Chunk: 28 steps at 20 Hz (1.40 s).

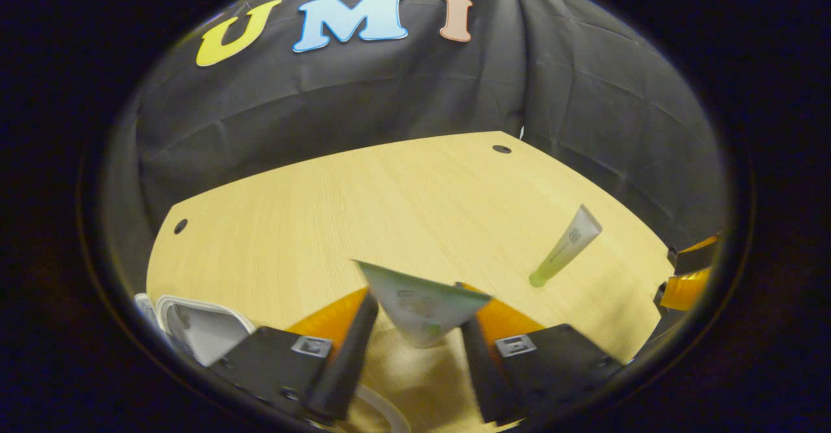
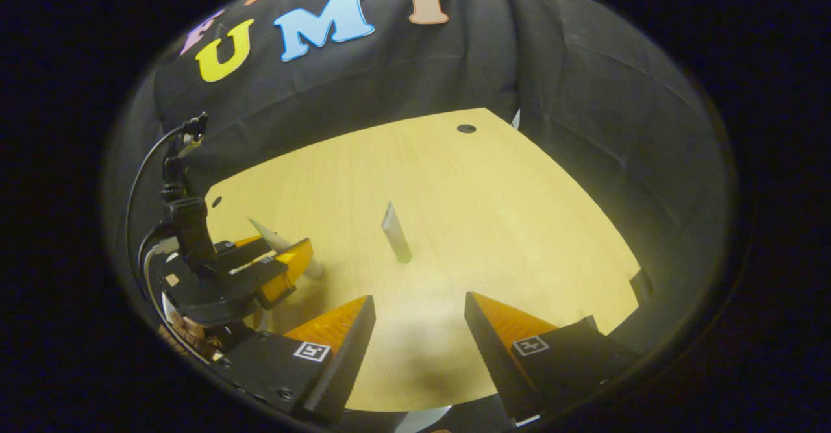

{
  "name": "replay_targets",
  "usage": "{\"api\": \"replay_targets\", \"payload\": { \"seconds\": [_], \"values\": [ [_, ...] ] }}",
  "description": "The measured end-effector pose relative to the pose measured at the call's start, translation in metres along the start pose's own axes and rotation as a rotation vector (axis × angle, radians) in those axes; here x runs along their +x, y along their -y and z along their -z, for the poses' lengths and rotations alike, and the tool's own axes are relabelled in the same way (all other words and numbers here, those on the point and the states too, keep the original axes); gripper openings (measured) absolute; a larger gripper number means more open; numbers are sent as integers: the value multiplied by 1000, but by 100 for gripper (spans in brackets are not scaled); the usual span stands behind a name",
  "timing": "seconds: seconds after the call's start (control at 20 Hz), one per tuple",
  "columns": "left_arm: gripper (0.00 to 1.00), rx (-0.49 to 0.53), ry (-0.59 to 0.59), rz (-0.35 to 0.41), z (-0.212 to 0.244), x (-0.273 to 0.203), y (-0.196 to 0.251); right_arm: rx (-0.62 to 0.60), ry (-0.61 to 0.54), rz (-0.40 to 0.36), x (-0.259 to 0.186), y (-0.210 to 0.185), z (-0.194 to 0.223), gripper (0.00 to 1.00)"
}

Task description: First open the suitcase, pack the skin care products into it, and then close the suitcase.

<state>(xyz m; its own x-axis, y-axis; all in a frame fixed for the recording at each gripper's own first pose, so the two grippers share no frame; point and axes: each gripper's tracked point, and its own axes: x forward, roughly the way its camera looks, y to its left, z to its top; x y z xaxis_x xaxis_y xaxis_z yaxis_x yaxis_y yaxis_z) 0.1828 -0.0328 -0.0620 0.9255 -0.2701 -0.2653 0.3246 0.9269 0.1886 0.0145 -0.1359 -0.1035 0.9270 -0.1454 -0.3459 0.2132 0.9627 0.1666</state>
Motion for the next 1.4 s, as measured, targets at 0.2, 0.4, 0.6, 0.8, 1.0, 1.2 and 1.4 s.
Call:
{"api": "replay_targets", "payload": {
  "seconds": [0.2,0.4,0.6,0.8,1.0,1.2,1.4],
  "values": [
    [61,-26,-1,-20,4,7,-7,4,-19,5,6,10,4,86],
    [53,-67,-34,-52,15,11,-18,-51,-9,-5,31,6,-9,86],
    [47,-68,-31,-51,14,13,-18,-92,-43,-29,67,-10,-20,84],
    [47,-66,-13,-37,7,17,-26,-116,-66,-30,85,-10,-14,83],
    [41,-43,-23,-51,7,19,-27,-142,-83,-39,100,-10,-13,81],
    [41,-47,13,-67,-5,8,-26,-91,-99,-64,119,-16,-22,70],
    [41,-49,72,-71,-29,-19,-22,-40,-108,-74,135,-20,-29,55]
  ]
}}
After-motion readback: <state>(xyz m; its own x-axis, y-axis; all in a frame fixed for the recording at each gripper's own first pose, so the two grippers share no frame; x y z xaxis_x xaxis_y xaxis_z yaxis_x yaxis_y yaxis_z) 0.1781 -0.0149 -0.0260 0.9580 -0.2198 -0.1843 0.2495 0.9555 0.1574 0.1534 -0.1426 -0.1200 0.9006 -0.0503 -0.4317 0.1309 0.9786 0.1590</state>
